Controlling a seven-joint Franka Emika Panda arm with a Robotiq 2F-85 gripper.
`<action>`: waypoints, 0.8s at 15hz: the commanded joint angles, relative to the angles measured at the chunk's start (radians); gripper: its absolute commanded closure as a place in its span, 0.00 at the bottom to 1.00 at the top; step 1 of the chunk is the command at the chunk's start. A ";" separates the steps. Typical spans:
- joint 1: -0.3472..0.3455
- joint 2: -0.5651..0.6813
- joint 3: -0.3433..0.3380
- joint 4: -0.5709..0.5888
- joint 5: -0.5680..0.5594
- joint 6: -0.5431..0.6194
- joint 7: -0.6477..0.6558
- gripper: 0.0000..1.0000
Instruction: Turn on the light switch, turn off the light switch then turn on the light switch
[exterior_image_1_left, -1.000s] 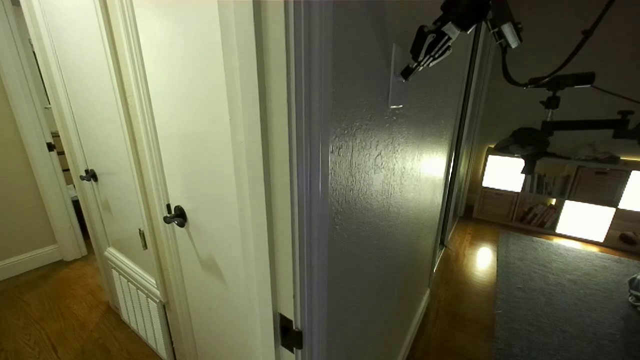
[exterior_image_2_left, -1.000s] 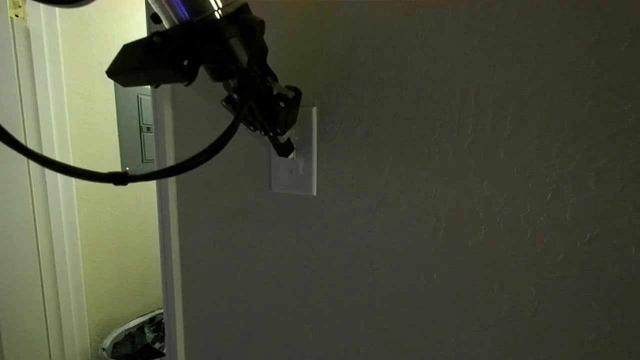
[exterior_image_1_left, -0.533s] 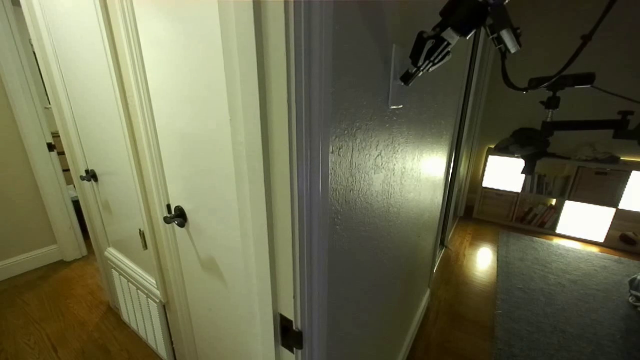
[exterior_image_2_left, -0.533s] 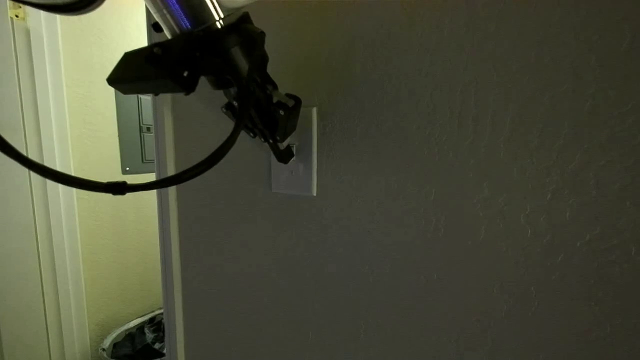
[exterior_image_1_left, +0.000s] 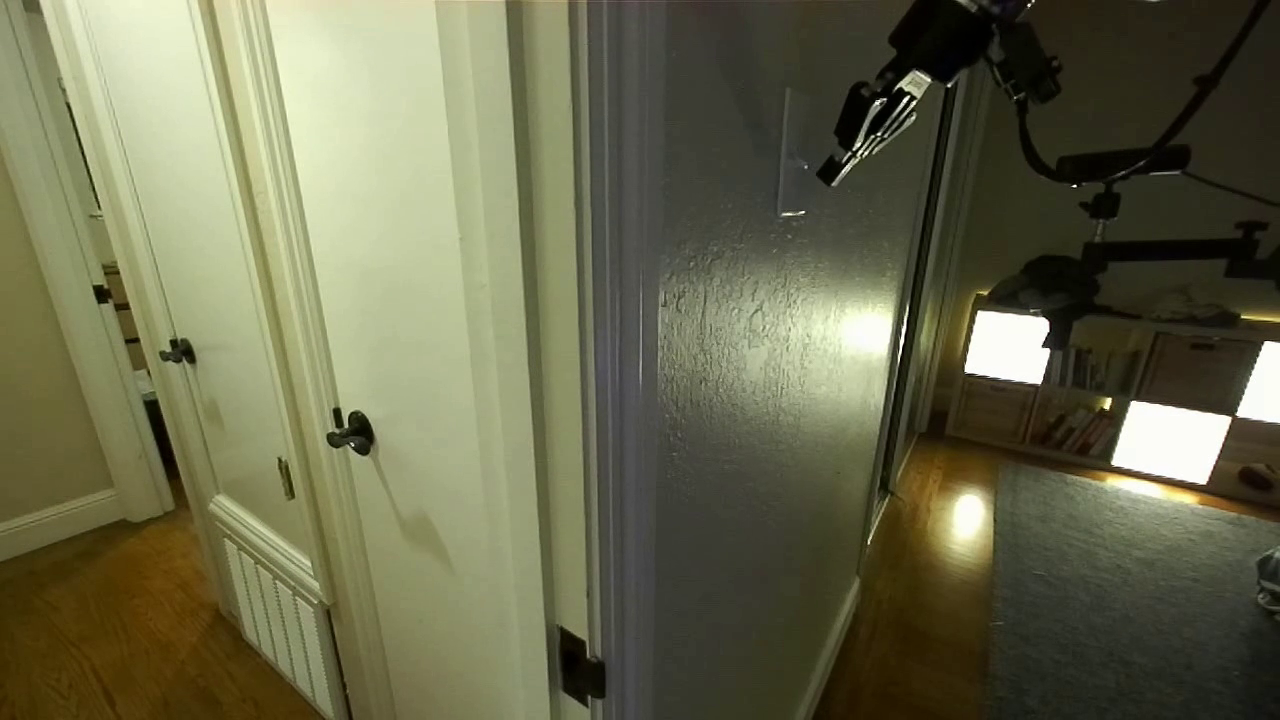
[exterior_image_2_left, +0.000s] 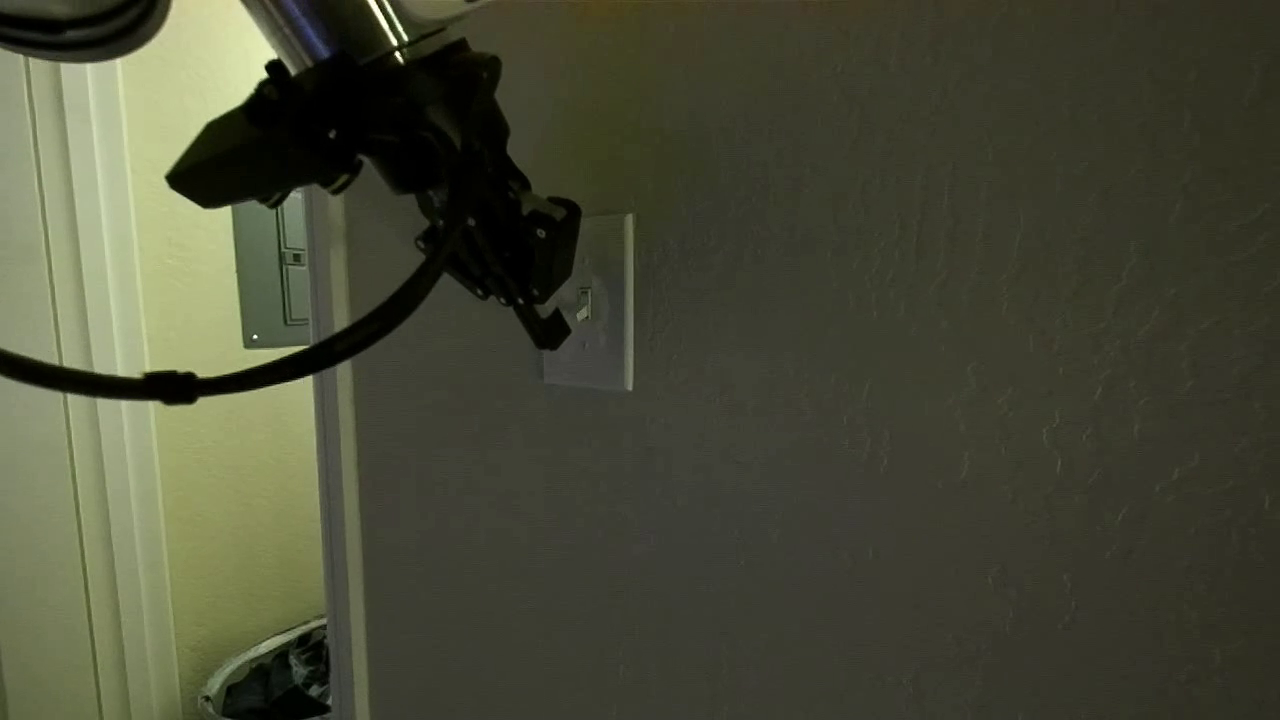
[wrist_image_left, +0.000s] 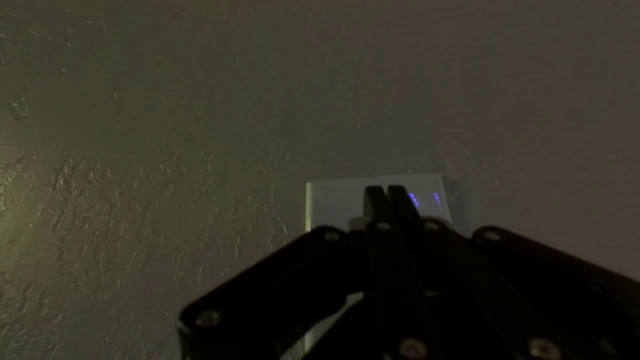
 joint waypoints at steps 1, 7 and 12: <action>-0.001 -0.058 -0.002 -0.063 -0.036 -0.022 0.039 0.94; 0.000 -0.033 -0.013 -0.047 -0.008 0.008 0.023 0.94; 0.002 -0.010 -0.018 -0.025 0.063 0.024 -0.015 0.94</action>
